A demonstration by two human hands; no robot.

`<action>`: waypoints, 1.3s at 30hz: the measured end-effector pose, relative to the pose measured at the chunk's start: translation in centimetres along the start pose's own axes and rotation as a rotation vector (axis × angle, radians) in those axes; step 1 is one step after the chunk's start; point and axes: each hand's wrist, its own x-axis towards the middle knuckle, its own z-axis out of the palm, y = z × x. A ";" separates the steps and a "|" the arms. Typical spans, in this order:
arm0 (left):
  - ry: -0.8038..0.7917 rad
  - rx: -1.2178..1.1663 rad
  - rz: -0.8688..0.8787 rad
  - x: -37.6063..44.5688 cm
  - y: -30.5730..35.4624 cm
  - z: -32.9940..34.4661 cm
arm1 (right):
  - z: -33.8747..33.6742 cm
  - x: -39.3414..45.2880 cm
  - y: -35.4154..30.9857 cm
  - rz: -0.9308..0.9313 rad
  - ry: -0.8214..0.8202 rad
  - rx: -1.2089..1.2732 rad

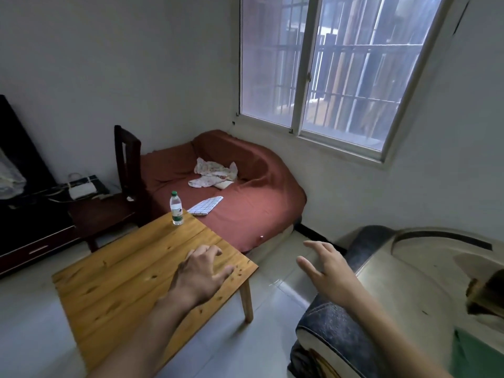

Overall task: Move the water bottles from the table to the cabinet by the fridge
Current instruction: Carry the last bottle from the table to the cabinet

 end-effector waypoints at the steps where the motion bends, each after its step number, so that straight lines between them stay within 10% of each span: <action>1: -0.007 0.002 -0.015 1.1 -0.3 0.2 | 0.2 1.5 0.2 -0.011 -0.006 0.002; 19: 0.050 -0.184 -0.078 26.6 -8.4 1.6 | 2.5 28.1 -3.2 -0.048 -0.005 -0.138; 39: 0.064 -0.107 -0.567 39.3 -13.8 2.7 | 13.5 53.4 -3.4 -0.337 -0.370 -0.038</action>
